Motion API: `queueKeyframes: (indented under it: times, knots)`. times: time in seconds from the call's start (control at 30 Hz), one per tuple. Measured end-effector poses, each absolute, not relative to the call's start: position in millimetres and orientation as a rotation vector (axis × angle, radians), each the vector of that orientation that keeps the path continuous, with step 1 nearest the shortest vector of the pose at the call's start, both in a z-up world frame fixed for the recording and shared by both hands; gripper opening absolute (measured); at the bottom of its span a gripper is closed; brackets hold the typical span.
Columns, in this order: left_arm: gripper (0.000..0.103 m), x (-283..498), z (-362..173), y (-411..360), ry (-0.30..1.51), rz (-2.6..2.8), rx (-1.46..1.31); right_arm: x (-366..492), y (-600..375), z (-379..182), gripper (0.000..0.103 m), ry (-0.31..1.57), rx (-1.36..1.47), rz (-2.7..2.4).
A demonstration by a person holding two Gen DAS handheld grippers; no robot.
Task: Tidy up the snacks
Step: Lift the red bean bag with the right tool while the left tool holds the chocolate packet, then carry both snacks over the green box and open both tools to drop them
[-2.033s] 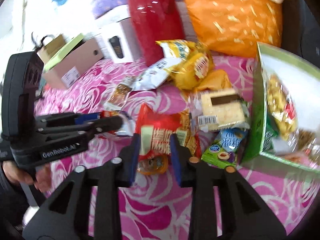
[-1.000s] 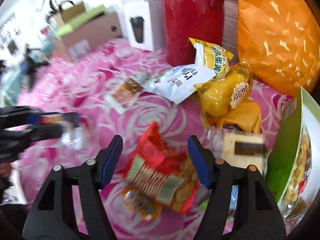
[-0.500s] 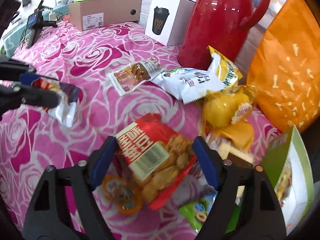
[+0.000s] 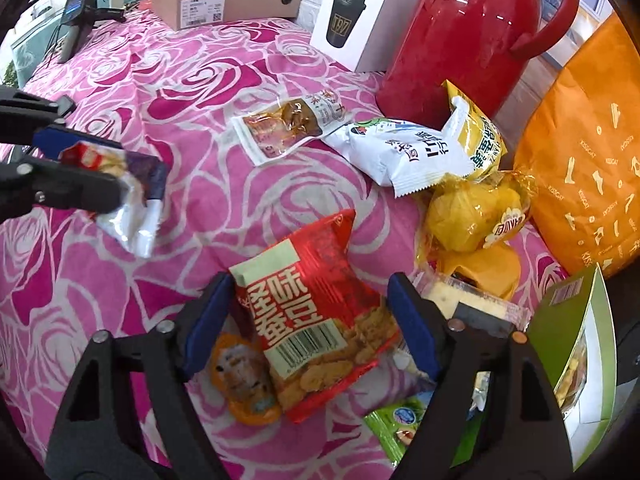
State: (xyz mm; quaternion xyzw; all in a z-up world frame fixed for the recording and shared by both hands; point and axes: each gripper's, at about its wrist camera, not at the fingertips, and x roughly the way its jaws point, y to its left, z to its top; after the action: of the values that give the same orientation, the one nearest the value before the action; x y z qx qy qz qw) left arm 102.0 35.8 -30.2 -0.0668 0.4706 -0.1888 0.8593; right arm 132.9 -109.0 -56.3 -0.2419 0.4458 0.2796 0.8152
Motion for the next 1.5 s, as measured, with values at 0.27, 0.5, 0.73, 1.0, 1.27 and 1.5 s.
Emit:
queueKeyframes:
  times: [0.27, 0.5, 0.73, 1.0, 1.27, 1.5]
  knots:
    - [0.027, 96, -21, 48, 0.969, -0.363, -0.161, 124, -131, -26, 0.043, 0.930, -0.398, 0.547]
    - [0.027, 86, -3, 26, 0.933, -0.412, -0.120, 103, -164, 16, 0.043, 0.844, -0.212, 0.448]
    - [0.027, 84, 21, -14, 0.883, -0.511, -0.065, 59, -219, 42, 0.044, 0.752, -0.057, 0.289]
    - [0.027, 102, 47, -112, 0.844, -0.726, -0.016, 28, -317, 45, 0.044, 0.743, 0.077, 0.021]
    - [0.027, 133, 57, -199, 0.839, -0.831, -0.008, 26, -379, 37, 0.044, 0.732, 0.127, -0.133]
    - [0.027, 158, 46, -251, 0.838, -0.832, 0.051, 60, -398, 25, 0.044, 0.704, 0.136, -0.167]
